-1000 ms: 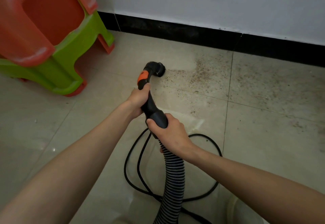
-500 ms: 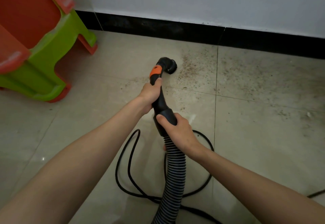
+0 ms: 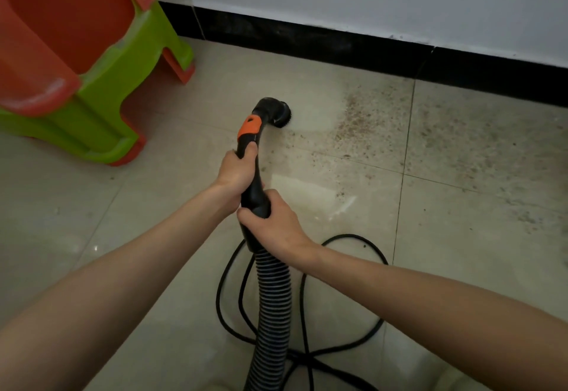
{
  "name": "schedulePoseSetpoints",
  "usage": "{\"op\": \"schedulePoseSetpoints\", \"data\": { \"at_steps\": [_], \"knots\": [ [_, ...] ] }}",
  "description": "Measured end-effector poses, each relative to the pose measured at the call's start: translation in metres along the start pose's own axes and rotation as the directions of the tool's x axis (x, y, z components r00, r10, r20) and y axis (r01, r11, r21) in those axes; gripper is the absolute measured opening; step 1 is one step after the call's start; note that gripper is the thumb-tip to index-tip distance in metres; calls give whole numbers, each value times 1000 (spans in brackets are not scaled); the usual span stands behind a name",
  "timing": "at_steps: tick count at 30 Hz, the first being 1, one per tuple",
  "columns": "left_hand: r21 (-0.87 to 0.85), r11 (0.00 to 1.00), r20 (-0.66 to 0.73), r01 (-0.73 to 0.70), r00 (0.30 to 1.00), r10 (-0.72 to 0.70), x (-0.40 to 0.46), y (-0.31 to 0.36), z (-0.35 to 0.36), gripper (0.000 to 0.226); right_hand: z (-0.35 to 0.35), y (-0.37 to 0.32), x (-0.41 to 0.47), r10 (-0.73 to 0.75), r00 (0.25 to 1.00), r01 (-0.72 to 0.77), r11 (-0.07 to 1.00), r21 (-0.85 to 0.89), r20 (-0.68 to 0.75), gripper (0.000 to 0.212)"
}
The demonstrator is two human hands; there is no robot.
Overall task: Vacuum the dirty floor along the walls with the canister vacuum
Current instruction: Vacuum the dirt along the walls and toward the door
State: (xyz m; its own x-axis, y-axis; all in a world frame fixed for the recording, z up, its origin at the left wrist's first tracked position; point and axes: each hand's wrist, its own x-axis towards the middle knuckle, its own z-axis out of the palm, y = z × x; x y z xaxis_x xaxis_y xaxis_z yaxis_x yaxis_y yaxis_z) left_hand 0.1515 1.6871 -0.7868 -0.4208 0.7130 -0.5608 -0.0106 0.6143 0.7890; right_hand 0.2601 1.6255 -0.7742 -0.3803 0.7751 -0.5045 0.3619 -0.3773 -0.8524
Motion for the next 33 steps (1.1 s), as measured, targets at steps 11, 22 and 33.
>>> {"op": "schedulePoseSetpoints", "data": {
  "at_steps": [11,22,33],
  "knots": [
    [-23,999,-15,47,999,-47,-6,-4,1,40,-1,2,2,37,998,-37,999,8,-48,23],
    [58,974,-127,219,969,-211,-22,15,-48,47,7,-21,-9,-31,981,42,998,-54,192,31],
    [-77,977,-95,199,974,-206,-27,-37,-60,45,24,10,-14,-37,976,98,955,-282,213,25]
  ]
}}
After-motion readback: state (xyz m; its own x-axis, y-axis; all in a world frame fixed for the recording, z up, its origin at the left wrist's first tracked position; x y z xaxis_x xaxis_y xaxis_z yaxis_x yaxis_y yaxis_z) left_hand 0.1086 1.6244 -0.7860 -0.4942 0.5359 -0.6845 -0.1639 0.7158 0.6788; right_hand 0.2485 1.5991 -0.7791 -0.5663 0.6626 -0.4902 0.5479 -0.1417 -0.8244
